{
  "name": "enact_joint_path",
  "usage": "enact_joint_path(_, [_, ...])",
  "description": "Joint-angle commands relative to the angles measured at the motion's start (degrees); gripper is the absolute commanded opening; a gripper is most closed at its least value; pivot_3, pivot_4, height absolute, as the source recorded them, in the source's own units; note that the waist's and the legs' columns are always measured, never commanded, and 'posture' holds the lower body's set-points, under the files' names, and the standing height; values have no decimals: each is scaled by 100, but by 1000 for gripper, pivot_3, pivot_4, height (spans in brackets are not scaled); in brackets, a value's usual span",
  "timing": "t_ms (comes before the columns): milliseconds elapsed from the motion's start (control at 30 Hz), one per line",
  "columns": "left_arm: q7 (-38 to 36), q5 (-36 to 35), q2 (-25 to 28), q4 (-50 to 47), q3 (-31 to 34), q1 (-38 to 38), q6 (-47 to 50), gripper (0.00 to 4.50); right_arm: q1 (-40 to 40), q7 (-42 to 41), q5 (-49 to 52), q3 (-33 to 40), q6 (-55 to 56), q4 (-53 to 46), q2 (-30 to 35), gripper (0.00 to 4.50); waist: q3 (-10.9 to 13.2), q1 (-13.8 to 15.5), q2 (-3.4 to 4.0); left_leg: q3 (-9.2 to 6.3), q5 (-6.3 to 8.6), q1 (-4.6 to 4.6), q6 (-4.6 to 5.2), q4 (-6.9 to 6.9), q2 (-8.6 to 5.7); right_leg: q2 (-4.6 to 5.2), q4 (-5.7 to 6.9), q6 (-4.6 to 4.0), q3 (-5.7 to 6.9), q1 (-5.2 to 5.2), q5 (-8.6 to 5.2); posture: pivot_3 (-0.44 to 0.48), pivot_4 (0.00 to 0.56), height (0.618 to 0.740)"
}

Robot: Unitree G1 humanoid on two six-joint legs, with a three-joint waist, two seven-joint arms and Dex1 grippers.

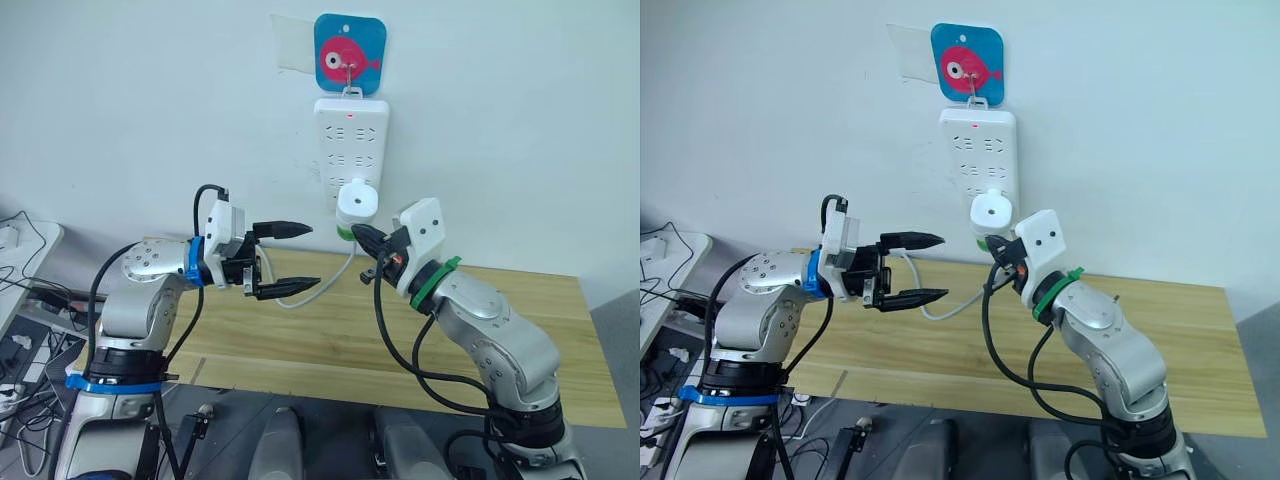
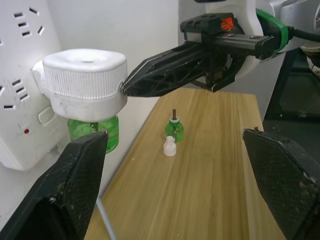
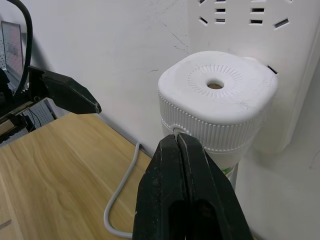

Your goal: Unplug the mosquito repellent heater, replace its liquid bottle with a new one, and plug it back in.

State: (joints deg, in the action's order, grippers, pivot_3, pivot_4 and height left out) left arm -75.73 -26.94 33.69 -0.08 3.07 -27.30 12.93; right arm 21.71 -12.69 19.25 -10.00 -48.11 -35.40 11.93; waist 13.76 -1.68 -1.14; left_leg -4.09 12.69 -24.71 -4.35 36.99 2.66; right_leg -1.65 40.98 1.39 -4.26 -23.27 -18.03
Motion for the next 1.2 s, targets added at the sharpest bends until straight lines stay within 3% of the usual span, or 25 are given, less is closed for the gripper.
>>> enact_joint_path(33, [-30,-86,95,-66,27,-45,-73,4500,-50,-197,140,245,41,-350,197,37,0,2,0,-2,0,-2,0,0,0,0,-1,-1,3,0,0,81,211,740])
enact_joint_path(367, [214,-141,248,-34,165,28,258,4500,-532,-1037,947,655,-178,-901,947,37,0,7,0,-14,0,-4,0,-2,0,0,-1,-8,15,2,-5,94,206,740])
enact_joint_path(533, [725,91,652,-69,250,122,820,4500,-1006,-1633,1343,1510,81,-837,1675,1647,0,13,0,-17,0,-5,0,-2,-2,1,-6,-9,17,6,-5,110,198,740])
enact_joint_path(800, [1357,403,985,-145,426,369,686,4500,-1701,-2446,1133,2442,1177,-17,2474,4454,-6,71,-3,-19,0,-4,0,-2,-2,1,-3,-9,21,7,-6,143,160,740])
enact_joint_path(1200, [1430,573,1020,193,332,270,547,4500,-2122,-2477,784,2241,1996,223,2409,4454,-45,169,-4,-15,-16,-5,-28,-4,-2,2,-6,-10,19,7,-6,154,123,740])
